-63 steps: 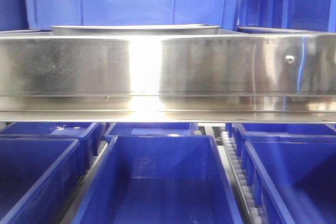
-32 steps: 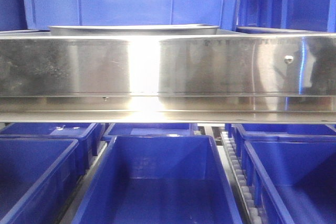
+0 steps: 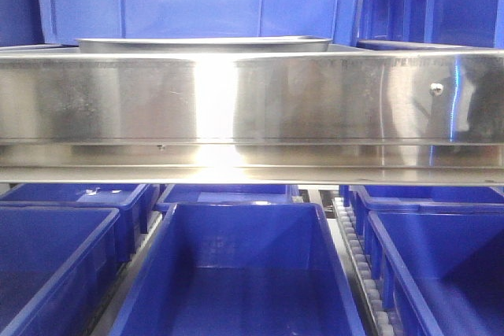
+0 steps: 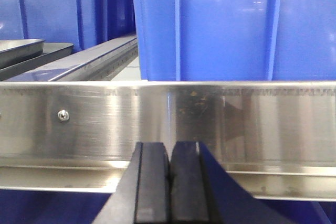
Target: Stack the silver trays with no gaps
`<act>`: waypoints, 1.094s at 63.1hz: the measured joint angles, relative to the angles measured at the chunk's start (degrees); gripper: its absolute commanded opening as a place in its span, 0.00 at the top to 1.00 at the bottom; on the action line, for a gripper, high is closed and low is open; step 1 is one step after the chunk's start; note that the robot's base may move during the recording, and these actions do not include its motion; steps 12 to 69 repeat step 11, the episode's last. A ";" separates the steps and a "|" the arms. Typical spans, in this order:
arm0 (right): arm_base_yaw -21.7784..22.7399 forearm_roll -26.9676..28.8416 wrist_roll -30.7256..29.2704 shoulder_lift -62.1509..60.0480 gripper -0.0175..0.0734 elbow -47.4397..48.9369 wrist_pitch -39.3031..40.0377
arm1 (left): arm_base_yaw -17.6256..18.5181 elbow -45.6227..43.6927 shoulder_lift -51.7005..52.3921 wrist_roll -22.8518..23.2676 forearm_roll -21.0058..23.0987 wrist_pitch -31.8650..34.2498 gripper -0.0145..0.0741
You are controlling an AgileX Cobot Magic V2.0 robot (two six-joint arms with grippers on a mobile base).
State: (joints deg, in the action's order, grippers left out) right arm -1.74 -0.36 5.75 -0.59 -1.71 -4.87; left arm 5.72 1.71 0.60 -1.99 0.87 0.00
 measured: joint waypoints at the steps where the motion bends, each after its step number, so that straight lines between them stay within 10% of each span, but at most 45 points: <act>1: 0.00 0.00 0.00 0.00 0.75 0.00 0.00 | 0.00 0.00 0.00 0.00 0.00 0.00 0.89; 69: 0.00 0.00 -0.10 0.00 0.75 0.00 0.00 | 0.00 0.00 0.00 0.00 0.00 0.00 0.89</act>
